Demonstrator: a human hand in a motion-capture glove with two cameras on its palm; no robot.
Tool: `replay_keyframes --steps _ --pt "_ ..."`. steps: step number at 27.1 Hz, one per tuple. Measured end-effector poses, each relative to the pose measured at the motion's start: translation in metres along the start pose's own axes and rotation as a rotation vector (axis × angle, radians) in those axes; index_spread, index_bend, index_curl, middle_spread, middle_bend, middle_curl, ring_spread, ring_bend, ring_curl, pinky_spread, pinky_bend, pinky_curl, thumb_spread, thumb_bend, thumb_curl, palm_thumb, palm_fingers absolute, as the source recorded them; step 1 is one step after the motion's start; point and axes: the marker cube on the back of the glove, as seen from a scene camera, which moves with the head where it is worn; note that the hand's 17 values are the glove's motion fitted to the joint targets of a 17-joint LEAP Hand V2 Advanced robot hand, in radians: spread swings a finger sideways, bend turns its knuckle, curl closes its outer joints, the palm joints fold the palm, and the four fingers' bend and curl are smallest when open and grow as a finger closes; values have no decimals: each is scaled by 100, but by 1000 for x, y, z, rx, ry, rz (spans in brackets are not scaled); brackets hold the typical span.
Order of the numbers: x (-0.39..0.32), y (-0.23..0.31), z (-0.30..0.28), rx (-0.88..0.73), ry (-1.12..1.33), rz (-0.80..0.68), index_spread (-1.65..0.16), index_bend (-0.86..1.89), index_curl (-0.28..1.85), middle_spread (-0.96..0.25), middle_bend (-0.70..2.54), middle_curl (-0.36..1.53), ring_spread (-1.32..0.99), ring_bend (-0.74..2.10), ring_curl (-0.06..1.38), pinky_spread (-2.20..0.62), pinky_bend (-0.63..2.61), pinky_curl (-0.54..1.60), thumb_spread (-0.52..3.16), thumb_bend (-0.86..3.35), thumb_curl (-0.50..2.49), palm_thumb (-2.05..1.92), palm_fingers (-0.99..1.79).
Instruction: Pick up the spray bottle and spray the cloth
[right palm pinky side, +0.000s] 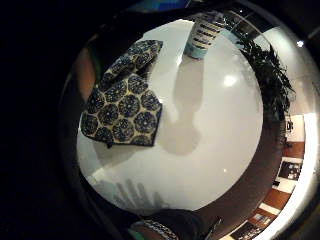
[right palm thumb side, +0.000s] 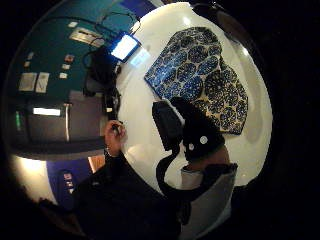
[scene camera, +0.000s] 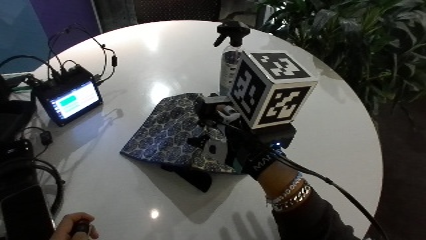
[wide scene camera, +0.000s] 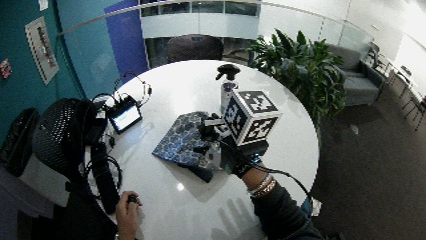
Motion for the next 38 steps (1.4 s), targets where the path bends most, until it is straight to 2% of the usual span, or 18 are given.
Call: replay_keyframes --steps 8,20,26,38 --pt "-4 3 1 13 -6 -6 -33 23 18 -3 20 13 -4 25 12 19 37 17 81 24 10 43 45" --pt "-4 -4 8 12 -10 2 -39 19 25 -3 18 19 -4 22 17 23 36 23 109 20 15 48 45" --pt "15 -18 -2 52 -2 84 -40 18 27 -3 18 21 -4 22 19 24 34 25 114 17 17 50 46" --pt "68 -79 -30 265 -67 334 -38 16 28 -1 23 27 -2 28 24 24 25 26 119 15 21 59 54"
